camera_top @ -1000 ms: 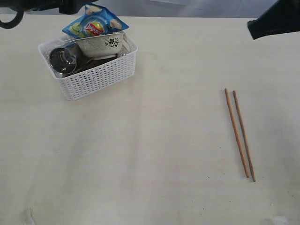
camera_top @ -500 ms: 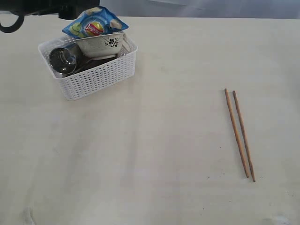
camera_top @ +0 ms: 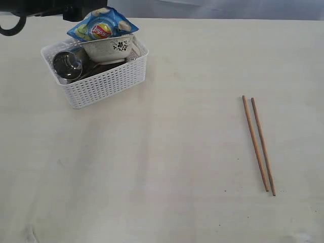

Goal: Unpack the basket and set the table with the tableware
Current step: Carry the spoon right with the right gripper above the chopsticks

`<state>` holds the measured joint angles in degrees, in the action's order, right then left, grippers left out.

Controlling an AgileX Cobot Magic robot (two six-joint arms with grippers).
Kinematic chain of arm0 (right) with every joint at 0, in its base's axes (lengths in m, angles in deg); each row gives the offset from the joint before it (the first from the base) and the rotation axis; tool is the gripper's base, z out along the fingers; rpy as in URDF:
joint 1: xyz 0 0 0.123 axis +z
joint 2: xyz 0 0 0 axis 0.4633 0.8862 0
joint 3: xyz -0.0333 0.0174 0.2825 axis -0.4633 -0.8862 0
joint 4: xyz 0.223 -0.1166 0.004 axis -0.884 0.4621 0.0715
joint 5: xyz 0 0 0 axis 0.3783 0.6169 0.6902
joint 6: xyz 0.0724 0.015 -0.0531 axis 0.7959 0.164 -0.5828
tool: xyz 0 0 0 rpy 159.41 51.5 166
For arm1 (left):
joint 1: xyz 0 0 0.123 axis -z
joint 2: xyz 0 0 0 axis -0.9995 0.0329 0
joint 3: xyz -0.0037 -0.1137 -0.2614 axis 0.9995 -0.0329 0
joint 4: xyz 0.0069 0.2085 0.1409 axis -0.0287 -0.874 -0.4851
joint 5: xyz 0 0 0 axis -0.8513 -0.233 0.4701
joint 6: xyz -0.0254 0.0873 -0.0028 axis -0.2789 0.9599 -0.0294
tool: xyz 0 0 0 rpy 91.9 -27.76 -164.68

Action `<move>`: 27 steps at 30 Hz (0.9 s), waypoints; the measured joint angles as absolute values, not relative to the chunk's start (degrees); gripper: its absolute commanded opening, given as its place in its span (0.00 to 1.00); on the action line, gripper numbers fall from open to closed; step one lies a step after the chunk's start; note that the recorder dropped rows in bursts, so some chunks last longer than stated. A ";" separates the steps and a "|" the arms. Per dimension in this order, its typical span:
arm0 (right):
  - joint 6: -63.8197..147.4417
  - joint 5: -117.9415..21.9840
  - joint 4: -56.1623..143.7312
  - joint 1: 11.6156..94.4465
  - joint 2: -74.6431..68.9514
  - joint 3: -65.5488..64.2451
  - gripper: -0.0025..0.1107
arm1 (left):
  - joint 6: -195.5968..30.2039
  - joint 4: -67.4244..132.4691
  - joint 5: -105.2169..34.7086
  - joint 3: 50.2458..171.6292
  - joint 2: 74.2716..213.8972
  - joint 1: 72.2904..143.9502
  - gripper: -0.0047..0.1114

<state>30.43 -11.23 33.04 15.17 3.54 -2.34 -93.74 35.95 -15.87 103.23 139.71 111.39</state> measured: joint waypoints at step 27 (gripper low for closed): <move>86.64 21.57 77.50 57.68 9.76 -2.11 0.02 | -93.52 35.95 -15.54 103.23 139.71 111.39 0.75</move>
<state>86.64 21.57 77.50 57.68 9.76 -2.11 -93.52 35.95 -15.54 103.23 139.71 111.39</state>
